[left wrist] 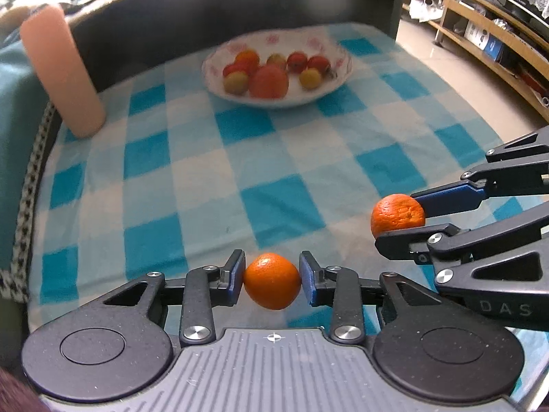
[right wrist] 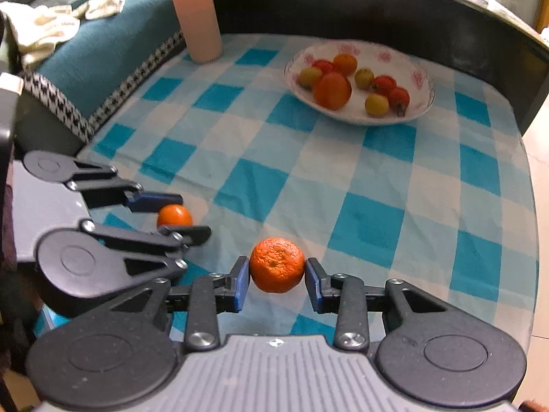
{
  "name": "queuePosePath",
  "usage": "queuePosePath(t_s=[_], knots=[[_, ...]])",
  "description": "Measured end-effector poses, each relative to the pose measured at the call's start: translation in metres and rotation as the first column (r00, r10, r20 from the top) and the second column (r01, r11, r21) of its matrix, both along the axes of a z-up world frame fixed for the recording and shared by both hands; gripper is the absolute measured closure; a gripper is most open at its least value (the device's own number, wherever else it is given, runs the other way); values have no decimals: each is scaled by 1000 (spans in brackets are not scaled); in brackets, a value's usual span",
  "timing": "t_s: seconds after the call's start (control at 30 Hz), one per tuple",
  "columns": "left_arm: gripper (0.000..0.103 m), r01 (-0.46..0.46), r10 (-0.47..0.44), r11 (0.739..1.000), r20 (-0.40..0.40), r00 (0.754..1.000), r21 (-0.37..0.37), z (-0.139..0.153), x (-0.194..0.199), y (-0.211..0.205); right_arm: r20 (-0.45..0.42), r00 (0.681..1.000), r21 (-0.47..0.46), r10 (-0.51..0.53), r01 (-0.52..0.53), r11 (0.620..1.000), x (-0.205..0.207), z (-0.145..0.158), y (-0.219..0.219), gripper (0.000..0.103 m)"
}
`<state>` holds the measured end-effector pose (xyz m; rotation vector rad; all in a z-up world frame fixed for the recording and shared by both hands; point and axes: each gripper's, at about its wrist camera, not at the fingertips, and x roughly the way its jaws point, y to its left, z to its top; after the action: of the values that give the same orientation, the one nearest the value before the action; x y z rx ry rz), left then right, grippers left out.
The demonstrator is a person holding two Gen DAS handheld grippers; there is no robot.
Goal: Organize fruits
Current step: 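Carry both oranges with both tools over the white bowl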
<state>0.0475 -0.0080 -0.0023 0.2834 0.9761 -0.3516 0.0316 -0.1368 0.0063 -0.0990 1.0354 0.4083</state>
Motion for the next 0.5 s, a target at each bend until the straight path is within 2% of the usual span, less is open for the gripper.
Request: queuePosePath(t_s=[0.5], knots=[[62,-5,8,999,49,999,-48,23,39,-15,59,991,73,-124,119,990,27,16,-18,55]])
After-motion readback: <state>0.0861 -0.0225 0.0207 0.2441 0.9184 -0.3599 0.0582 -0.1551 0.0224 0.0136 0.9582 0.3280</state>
